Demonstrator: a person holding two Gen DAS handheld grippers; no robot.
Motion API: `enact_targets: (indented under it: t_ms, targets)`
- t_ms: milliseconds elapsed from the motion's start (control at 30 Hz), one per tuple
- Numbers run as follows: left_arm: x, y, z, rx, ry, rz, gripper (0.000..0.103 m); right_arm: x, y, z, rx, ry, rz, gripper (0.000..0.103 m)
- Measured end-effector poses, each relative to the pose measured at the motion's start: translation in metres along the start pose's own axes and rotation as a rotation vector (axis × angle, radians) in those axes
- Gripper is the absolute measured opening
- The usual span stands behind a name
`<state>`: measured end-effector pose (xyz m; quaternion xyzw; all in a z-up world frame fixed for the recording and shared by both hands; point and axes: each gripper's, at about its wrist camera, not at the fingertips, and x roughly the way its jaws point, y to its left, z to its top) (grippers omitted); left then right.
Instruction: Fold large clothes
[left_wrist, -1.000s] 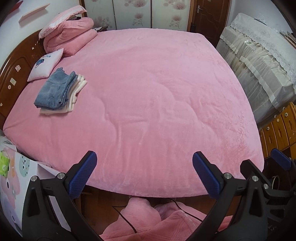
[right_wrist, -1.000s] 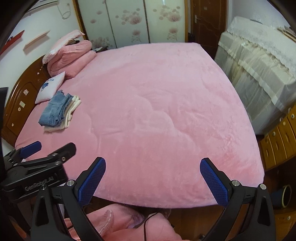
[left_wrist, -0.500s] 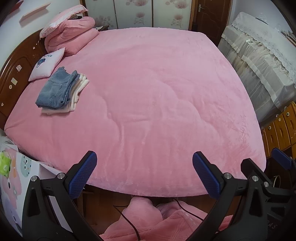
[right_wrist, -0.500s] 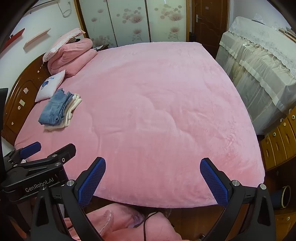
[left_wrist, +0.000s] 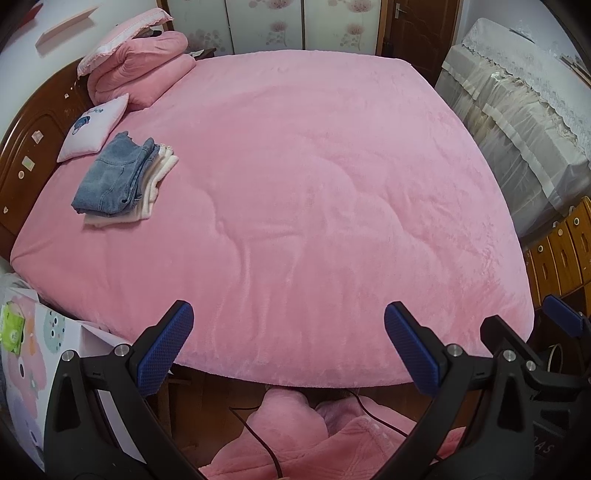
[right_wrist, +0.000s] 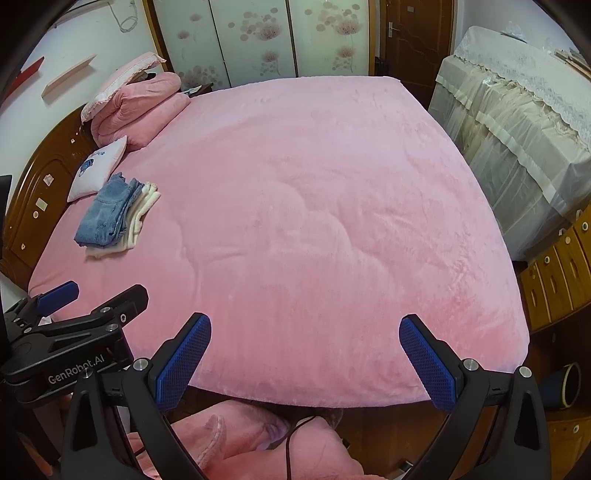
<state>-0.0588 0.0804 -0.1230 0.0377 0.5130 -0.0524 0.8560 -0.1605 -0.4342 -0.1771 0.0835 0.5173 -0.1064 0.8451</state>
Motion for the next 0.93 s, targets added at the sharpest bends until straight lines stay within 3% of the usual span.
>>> enact_targets:
  t_ms: [933]
  targets:
    - [0.006, -0.001, -0.002, 0.009, 0.020, 0.003, 0.102, 0.018, -0.007, -0.003, 0.015, 0.042, 0.003, 0.103]
